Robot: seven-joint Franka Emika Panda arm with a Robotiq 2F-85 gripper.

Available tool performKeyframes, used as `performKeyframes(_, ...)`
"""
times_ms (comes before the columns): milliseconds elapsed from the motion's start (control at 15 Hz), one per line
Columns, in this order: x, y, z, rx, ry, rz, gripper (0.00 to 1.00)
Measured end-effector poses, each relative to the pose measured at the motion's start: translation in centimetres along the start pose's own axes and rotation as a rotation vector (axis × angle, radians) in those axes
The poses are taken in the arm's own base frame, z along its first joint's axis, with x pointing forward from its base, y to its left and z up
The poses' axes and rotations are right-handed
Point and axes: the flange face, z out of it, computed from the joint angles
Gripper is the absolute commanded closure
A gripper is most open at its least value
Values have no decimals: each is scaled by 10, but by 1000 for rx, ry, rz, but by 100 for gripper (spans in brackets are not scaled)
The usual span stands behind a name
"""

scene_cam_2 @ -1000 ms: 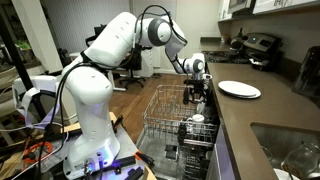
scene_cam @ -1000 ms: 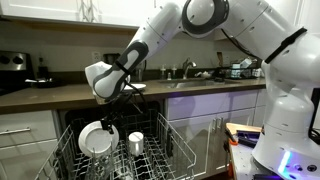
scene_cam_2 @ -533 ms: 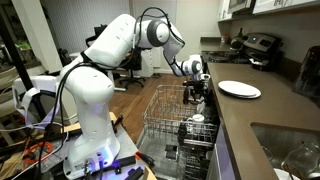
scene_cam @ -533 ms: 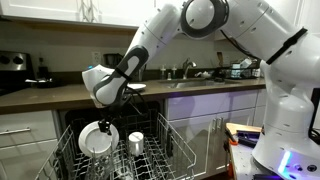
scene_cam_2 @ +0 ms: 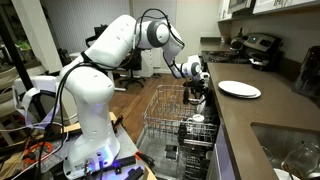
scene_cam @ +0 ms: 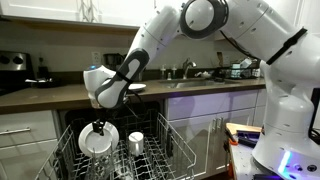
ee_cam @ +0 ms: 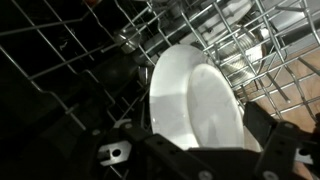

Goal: Remove the plate from the plate dryer and put it on top of the two white plates

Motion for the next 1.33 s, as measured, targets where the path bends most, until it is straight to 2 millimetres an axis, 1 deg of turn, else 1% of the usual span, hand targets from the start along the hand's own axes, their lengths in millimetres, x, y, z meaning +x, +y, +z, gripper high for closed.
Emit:
performKeyframes(400, -3, 3, 8, 28, 65, -2, 0)
performKeyframes(600, -3, 0, 8, 49, 79, -23, 0)
performKeyframes(800, -2, -8, 4, 92, 87, -48, 0)
performKeyframes(1067, 1, -28, -12, 163, 97, -93, 0)
performKeyframes(1267, 0, -41, -23, 206, 82, -152, 33)
performKeyframes(1333, -1, -43, -24, 220, 71, -179, 27)
